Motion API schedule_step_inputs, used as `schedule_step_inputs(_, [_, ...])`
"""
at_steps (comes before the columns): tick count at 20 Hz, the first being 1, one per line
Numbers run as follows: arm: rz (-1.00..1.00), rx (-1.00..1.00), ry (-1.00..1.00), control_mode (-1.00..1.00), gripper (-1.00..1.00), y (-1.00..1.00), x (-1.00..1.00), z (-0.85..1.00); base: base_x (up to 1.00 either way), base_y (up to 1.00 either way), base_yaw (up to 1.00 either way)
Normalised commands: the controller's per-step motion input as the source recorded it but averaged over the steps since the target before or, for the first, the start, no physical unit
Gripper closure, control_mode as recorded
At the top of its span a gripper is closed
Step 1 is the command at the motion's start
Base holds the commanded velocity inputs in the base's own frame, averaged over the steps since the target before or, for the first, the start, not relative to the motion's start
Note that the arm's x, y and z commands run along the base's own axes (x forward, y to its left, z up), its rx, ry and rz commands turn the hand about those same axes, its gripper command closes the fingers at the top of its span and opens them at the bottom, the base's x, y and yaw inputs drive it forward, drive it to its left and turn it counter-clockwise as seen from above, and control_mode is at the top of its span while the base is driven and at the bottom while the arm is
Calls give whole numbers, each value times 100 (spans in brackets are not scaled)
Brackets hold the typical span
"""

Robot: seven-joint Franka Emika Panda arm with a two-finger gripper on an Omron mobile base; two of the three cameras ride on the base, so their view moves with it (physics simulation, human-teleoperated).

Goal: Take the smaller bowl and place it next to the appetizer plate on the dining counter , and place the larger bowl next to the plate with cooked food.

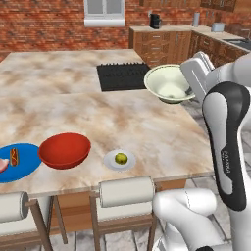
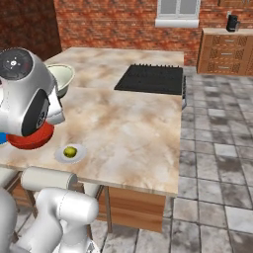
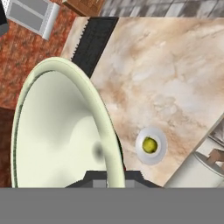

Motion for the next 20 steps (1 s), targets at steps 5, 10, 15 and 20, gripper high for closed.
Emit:
schedule_step_inputs(5, [0, 0, 0, -100, 100, -2, 34, -21, 0, 0, 0])
schedule_step_inputs(10, [7, 0, 0, -100, 100, -33, 6, -42, 0, 0, 0])
schedule_step_inputs(15, [8, 0, 2, -100, 100, -48, 0, -34, 0, 0, 0])
schedule_step_inputs(20, [8, 0, 6, -100, 100, -29, 0, -34, 0, 0, 0])
